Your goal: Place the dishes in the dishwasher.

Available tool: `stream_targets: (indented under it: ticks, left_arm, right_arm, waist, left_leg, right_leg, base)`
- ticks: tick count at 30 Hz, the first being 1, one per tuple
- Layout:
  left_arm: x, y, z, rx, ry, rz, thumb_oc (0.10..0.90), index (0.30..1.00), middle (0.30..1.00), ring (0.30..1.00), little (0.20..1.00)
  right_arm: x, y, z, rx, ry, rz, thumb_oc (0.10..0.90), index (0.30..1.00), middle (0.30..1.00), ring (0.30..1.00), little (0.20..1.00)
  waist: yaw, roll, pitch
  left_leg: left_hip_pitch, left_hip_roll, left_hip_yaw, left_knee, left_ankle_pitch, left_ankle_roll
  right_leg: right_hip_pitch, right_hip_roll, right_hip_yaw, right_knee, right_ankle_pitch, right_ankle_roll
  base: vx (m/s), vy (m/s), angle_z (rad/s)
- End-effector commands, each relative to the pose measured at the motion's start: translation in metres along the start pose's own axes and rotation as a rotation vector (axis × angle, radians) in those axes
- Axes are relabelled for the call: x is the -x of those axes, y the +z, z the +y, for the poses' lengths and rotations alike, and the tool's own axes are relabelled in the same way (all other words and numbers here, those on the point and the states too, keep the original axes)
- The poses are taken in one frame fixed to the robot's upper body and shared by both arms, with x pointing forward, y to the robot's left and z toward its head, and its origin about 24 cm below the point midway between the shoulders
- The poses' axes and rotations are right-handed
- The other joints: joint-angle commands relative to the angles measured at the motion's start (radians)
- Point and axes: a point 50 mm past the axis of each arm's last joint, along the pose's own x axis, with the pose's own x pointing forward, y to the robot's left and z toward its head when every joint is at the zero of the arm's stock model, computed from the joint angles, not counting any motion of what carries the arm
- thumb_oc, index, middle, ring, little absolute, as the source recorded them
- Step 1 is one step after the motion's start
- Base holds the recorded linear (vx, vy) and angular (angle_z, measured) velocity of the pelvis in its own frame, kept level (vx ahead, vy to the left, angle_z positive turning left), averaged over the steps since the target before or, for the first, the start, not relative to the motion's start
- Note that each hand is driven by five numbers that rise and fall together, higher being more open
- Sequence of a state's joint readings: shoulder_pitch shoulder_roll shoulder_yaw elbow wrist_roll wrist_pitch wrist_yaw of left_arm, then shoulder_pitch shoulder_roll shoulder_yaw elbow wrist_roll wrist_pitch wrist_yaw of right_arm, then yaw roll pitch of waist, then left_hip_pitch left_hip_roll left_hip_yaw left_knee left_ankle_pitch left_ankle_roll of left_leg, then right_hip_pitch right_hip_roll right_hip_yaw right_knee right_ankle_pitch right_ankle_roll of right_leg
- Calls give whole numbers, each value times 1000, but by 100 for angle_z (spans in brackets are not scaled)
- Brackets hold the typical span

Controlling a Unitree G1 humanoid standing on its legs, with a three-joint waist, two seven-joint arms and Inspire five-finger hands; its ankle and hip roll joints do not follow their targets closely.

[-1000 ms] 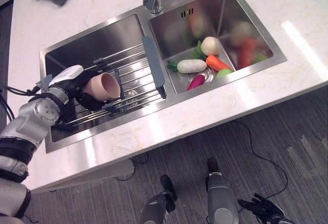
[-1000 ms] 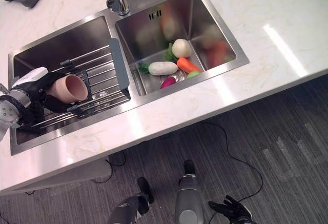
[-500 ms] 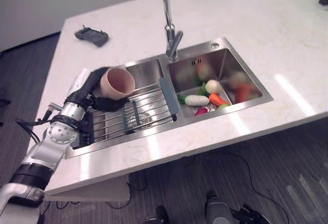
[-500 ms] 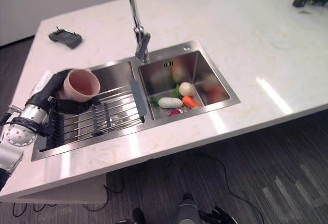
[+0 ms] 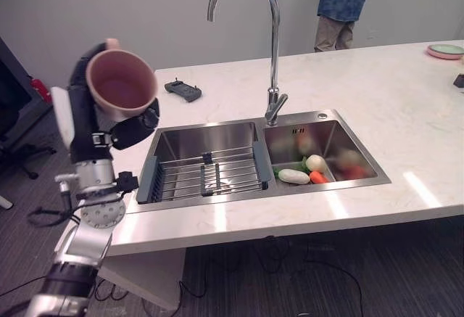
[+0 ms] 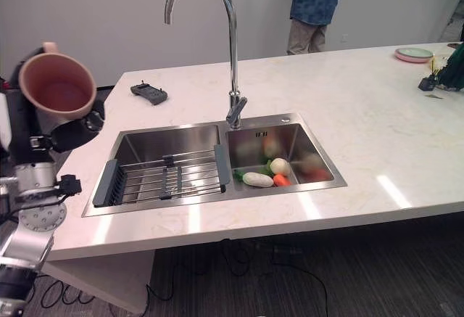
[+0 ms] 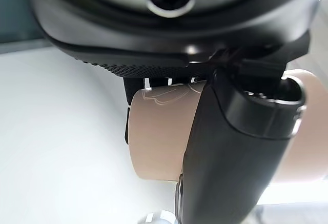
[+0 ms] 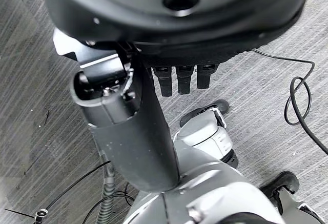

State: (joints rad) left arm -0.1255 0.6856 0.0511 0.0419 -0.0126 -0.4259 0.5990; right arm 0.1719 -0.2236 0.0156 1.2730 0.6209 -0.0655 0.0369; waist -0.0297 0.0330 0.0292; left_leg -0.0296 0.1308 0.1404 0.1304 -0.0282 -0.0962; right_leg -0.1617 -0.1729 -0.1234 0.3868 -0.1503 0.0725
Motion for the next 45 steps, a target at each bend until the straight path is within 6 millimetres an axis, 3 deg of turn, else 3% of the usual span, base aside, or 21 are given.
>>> stream_targets:
  ticks: [1, 6, 7, 8, 9, 10, 11, 15, 18, 20, 23, 27, 36, 38, 39, 40, 41, 42, 43, 44, 45]
  left_arm:
    - [-20, 32, 32, 70, 192, -201, 400, 300, 300, 300, 300]
    - [-8, 30, 46, 79, 188, -159, 400, 300, 300, 300, 300]
    - [-6, 32, 45, 74, 173, -167, 400, 300, 300, 300, 300]
    - [-6, 35, 43, 85, 154, -176, 400, 300, 300, 300, 300]
    - [-7, 35, 39, 127, 132, -171, 400, 300, 300, 300, 300]
    - [-7, 34, 37, 146, 129, -166, 400, 300, 300, 300, 300]
    - [-6, 33, 31, 179, 125, -159, 400, 300, 300, 300, 300]
    - [-3, 35, 19, 267, 94, -171, 400, 300, 300, 300, 300]
    - [-2, 41, 16, 334, 54, -201, 400, 300, 300, 300, 300]
    - [-3, 44, 12, 346, 18, -220, 400, 300, 300, 300, 300]
    - [-6, 50, 2, 334, -56, -246, 400, 300, 300, 300, 300]
    - [-4, 49, 6, 297, -54, -223, 400, 300, 300, 300, 300]
    - [0, 43, 18, 198, -102, -202, 400, 300, 300, 300, 300]
    - [-1, 43, 17, 165, -117, -201, 400, 300, 300, 300, 300]
    - [-2, 42, 16, 160, -119, -202, 400, 300, 300, 300, 300]
    - [-4, 41, 6, 169, -148, -214, 400, 300, 300, 300, 300]
    - [-4, 41, 0, 191, -173, -221, 400, 300, 300, 300, 300]
    - [-4, 41, -4, 201, -184, -224, 400, 300, 300, 300, 300]
    - [-2, 43, -20, 228, -243, -243, 400, 300, 300, 300, 300]
    - [1, 46, -34, 214, -287, -258, 400, 300, 300, 300, 300]
    - [2, 46, -37, 211, -297, -258, 400, 300, 300, 300, 300]
  right_arm:
    - [-2, 8, 16, 184, 75, -15, 800, 900, 900, 900, 900]
    - [-3, 14, 21, 346, 124, -3, 800, 900, 900, 900, 900]
    - [-3, 16, 23, 363, 132, -6, 800, 900, 900, 900, 900]
    - [-3, 16, 25, 370, 139, -11, 800, 900, 900, 900, 900]
    - [-4, 17, 26, 359, 128, -16, 800, 900, 900, 900, 900]
    - [-4, 17, 27, 351, 120, -20, 800, 900, 900, 900, 900]
    - [-4, 22, 28, 345, 107, -25, 800, 900, 900, 900, 900]
    - [-5, 31, 32, 286, 113, -47, 800, 900, 900, 900, 900]
    - [-5, 31, 34, 246, 120, -66, 800, 900, 900, 900, 900]
    - [-5, 30, 34, 229, 112, -70, 800, 900, 900, 900, 900]
    - [-5, 28, 32, 213, 90, -64, 800, 900, 900, 900, 900]
    - [-5, 25, 36, 244, 99, -43, 800, 900, 900, 900, 900]
    - [-3, 35, 63, 233, 218, -100, 800, 900, 900, 900, 900]
    - [-3, 46, 66, 170, 236, -134, 800, 900, 900, 900, 900]
    - [-3, 47, 66, 165, 238, -136, 800, 900, 900, 900, 900]
    - [-3, 47, 63, 118, 239, -134, 800, 900, 900, 900, 900]
    - [-3, 45, 61, 96, 240, -131, 800, 900, 900, 900, 900]
    - [-3, 44, 60, 89, 246, -132, 800, 900, 900, 900, 900]
    - [-3, 40, 57, 49, 270, -126, 800, 900, 900, 900, 900]
    - [-3, 35, 55, 47, 283, -110, 800, 900, 900, 900, 900]
    - [-2, 34, 54, 47, 283, -109, 800, 900, 900, 900, 900]
  waist:
    - [48, -3, 31]
    - [120, 9, 58]
    - [135, 23, 67]
    - [150, 36, 81]
    - [135, 46, 93]
    - [129, 46, 95]
    - [116, 38, 95]
    - [99, -4, 93]
    - [84, -7, 78]
    - [72, 4, 64]
    - [51, 16, 43]
    - [88, 11, 42]
    - [146, -1, 50]
    - [149, 3, 60]
    - [146, 5, 58]
    - [112, 3, 68]
    - [91, -1, 71]
    - [84, -3, 71]
    - [49, -10, 70]
    - [30, -18, 64]
    - [28, -19, 62]
  left_leg:
    - [-42, -5, -105, 170, -62, 2]
    - [-99, 8, -179, 170, 26, -20]
    - [-132, 23, -189, 170, 68, -34]
    - [-174, 47, -162, 170, 117, -49]
    - [-195, 86, -70, 170, 148, -73]
    - [-189, 95, -31, 170, 149, -74]
    - [-161, 89, 36, 170, 132, -63]
    - [-43, 16, 140, 170, 76, -15]
    - [39, 17, 202, 170, 41, -15]
    - [76, 31, 193, 170, -6, -34]
    - [74, 51, 227, 170, -94, -28]
    - [35, -12, 165, 170, -173, 4]
    - [12, -62, 129, 170, -199, 45]
    - [-2, -76, 142, 170, -176, 83]
    - [4, -80, 116, 170, -196, 82]
    - [-9, -100, 76, 170, -183, 110]
    - [-12, -113, 43, 170, -182, 118]
    - [-14, -117, 28, 170, -183, 120]
    - [-34, -136, -40, 170, -165, 128]
    - [-50, -153, -86, 170, -152, 131]
    - [-54, -156, -95, 170, -149, 130]
  right_leg:
    - [100, -2, -22, -87, 38, 41]
    - [110, 11, -71, -87, 19, 27]
    - [113, 22, -97, -87, 13, 25]
    - [120, 27, -131, -87, 7, 27]
    - [135, 17, -206, -87, -6, 31]
    - [138, 10, -233, -87, -5, 32]
    - [132, -8, -278, -87, 6, 27]
    - [123, -60, -342, -87, 37, 15]
    - [113, -84, -414, -87, 55, 9]
    - [119, -77, -426, -87, 41, 21]
    - [108, -90, -471, -87, 68, 36]
    - [94, -118, -456, -87, 103, 80]
    - [101, -197, -484, -87, 185, 136]
    - [130, -207, -511, -87, 273, 114]
    - [135, -198, -475, -87, 264, 134]
    - [98, -158, -389, -87, 305, 111]
    - [77, -122, -313, -87, 292, 108]
    - [69, -107, -285, -87, 284, 106]
    - [44, -32, -151, -87, 225, 92]
    - [45, 26, -65, -87, 169, 75]
    - [48, 37, -53, -87, 157, 70]
  base:
    - [19, -155, 11]
    - [-46, -101, 25]
    - [-197, -43, 66]
    - [-319, -73, 125]
    - [-319, -60, 150]
    - [-389, -35, 243]
    - [-352, 19, 206]
    - [-252, 30, 156]
    - [-182, 87, 131]
    - [-96, 142, 143]
    - [-150, 257, 160]
    - [-94, 229, 72]
    - [-82, 165, 19]
    - [-99, 288, 29]
    - [-76, 162, 40]
    - [29, 37, 58]
    - [-27, 12, 62]
    - [70, -66, 175]
    - [112, -58, 221]
    - [112, -57, 248]
    - [114, -32, 196]
